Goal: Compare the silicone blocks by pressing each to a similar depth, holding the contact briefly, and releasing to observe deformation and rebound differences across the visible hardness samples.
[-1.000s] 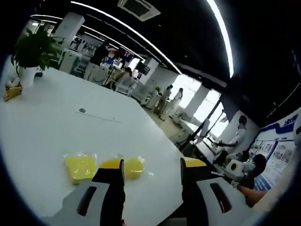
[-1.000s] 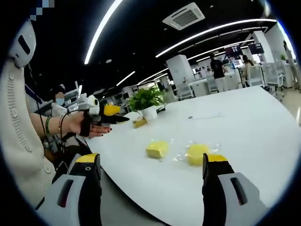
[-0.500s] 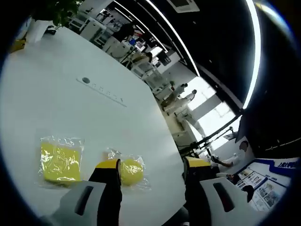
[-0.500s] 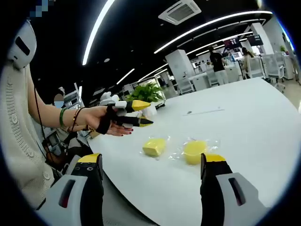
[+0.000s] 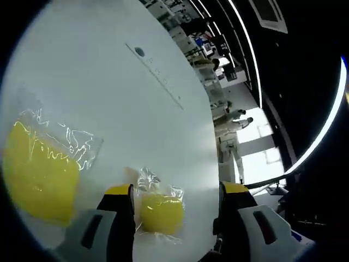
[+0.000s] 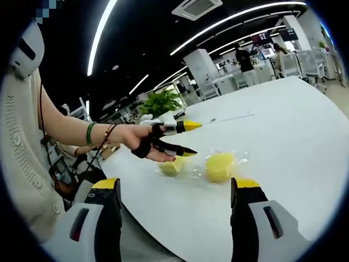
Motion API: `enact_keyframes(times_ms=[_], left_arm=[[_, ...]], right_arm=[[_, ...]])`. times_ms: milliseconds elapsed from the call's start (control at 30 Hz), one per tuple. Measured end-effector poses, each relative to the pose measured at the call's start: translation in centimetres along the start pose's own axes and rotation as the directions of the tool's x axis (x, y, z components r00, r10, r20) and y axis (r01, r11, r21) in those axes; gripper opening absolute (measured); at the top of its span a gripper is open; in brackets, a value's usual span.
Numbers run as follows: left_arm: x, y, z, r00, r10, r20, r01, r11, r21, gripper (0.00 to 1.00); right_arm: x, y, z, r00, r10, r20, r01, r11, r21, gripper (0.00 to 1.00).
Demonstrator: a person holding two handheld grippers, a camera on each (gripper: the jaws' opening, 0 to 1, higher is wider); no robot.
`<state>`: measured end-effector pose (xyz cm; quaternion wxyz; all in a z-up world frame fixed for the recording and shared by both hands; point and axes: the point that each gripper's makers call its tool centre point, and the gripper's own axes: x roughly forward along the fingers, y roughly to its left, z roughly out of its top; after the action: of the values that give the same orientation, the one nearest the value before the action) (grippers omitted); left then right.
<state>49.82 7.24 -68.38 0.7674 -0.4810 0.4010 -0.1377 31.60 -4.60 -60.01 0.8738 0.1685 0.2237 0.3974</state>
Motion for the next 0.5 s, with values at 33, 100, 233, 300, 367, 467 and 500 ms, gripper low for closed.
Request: enact_keyframes(times_ms=[33, 100, 233, 300, 367, 467, 500], left_arm=[[0.3, 0.3, -0.2, 1.000, 0.005, -0.005, -0.005, 1.000, -0.015, 0.62], [0.8, 1.0, -0.5, 1.000, 0.019, -0.015, -0.019, 1.000, -0.024, 0.62], [1.5, 1.7, -0.7, 1.000, 0.022, -0.017, -0.022, 0.999, -0.044, 0.60], [2.1, 1.6, -0.8, 1.000, 0.010, -0.021, -0.011, 0.999, -0.048, 0.58], [2.6, 1.9, -1.0, 0.999, 0.015, -0.031, -0.016, 0.999, -0.028, 0.57], [3.3, 1.9, -1.3, 0.999, 0.007, -0.033, -0.008, 0.999, -0.036, 0.48], [3.6, 1.9, -1.5, 0.999, 0.004, -0.035, -0.005, 0.999, -0.034, 0.45]], right_arm=[[0.0, -0.2, 0.0, 1.000, -0.001, -0.001, 0.001, 1.000, 0.004, 0.75], [0.0, -0.6, 0.2, 1.000, -0.010, 0.006, 0.010, 1.000, 0.014, 0.74], [0.2, -1.1, 0.4, 1.000, -0.018, 0.012, 0.017, 1.000, 0.022, 0.73], [0.3, -1.4, 0.5, 1.000, -0.024, 0.010, 0.024, 0.999, 0.026, 0.73], [0.3, -1.6, 0.6, 1.000, -0.025, 0.013, 0.025, 0.999, 0.032, 0.73], [0.3, -1.8, 0.6, 1.000, -0.027, 0.009, 0.027, 0.999, 0.030, 0.72], [0.4, -1.9, 0.5, 1.000, -0.029, 0.004, 0.029, 0.999, 0.029, 0.71]])
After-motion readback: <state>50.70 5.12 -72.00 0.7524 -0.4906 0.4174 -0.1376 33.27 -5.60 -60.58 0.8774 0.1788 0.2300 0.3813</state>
